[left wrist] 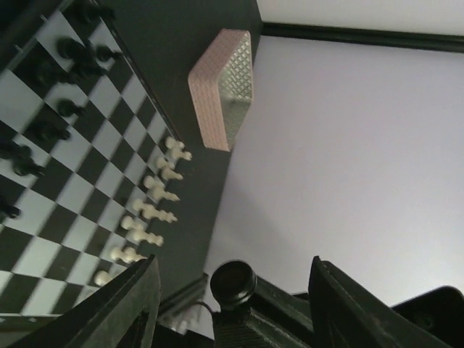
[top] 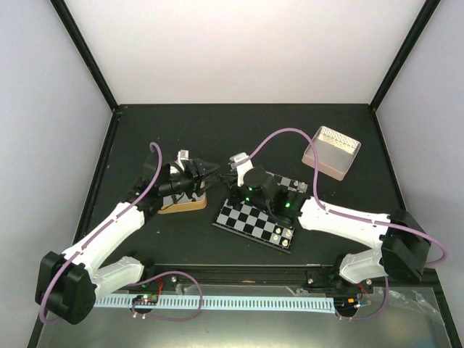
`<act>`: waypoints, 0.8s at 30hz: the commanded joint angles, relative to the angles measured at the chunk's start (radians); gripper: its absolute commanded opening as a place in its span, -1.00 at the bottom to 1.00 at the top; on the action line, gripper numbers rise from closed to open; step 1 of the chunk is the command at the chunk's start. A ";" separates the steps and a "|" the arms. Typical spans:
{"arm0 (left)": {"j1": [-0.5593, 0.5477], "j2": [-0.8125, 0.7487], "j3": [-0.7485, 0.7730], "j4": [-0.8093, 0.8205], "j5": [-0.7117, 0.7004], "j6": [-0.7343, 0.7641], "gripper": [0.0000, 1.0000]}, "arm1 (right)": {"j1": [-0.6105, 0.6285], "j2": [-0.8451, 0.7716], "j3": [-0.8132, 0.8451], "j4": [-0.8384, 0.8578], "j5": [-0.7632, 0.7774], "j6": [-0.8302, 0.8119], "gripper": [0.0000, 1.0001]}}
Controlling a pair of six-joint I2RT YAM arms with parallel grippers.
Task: Set up the chess pieces on the board
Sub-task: Place the chess piece on the chessboard.
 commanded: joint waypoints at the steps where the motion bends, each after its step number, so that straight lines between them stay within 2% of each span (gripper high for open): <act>1: 0.046 -0.012 0.006 -0.114 -0.081 0.222 0.19 | -0.006 -0.031 0.043 -0.185 -0.040 0.048 -0.98; 6: 0.084 -0.023 0.075 -0.323 -0.279 0.518 0.21 | -0.007 0.017 0.097 -0.439 -0.135 0.072 -0.98; 10: 0.085 -0.085 0.114 -0.433 -0.466 0.671 0.22 | -0.007 0.102 0.169 -0.624 -0.166 0.083 -0.98; 17: 0.087 -0.264 0.104 -0.426 -0.665 0.838 0.34 | 0.013 0.243 0.298 -0.800 -0.189 0.072 -0.97; 24: 0.087 -0.406 0.109 -0.423 -0.753 0.932 0.51 | 0.037 0.384 0.439 -0.894 -0.182 0.066 -0.96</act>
